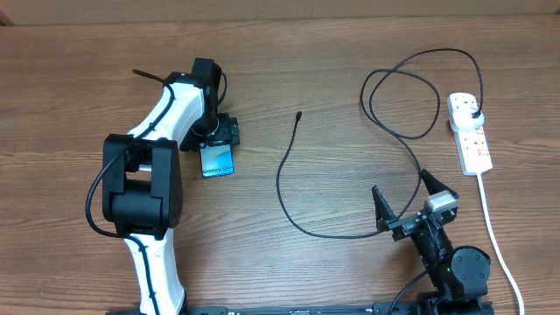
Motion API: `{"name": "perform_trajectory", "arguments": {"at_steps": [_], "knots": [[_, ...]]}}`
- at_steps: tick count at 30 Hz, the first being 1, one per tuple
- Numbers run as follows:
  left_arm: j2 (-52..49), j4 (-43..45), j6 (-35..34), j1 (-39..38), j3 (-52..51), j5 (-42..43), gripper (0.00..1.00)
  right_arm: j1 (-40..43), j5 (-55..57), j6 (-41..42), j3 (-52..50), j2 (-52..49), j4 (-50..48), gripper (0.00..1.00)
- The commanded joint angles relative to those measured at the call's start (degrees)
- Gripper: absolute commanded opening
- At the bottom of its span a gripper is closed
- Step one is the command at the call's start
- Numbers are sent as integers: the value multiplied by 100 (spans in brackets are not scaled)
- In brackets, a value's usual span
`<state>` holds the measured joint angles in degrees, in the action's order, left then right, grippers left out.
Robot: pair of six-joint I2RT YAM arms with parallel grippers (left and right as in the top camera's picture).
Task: Plug charger to phone and switch on socket
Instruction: 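Close the left gripper on the phone's bottom edge and lift it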
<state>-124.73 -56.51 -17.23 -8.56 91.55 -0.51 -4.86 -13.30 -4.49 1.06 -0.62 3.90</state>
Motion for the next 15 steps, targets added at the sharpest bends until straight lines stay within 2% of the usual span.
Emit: {"name": "perform_trajectory", "arguments": {"at_steps": [1, 5, 10, 15], "knots": [[-155, 129, -57, -13, -118, -55, 91, 11, -9, 13, -61, 46, -35, 100], [-155, 330, -70, -15, -282, -37, 91, 11, -9, 13, -61, 46, -35, 100], [-155, 319, -212, -15, -393, 13, 85, 11, -9, 13, -61, 46, -35, 100], [-155, 306, -212, -13, -398, 15, 82, 11, -9, 13, -61, 46, -35, 100]]}}
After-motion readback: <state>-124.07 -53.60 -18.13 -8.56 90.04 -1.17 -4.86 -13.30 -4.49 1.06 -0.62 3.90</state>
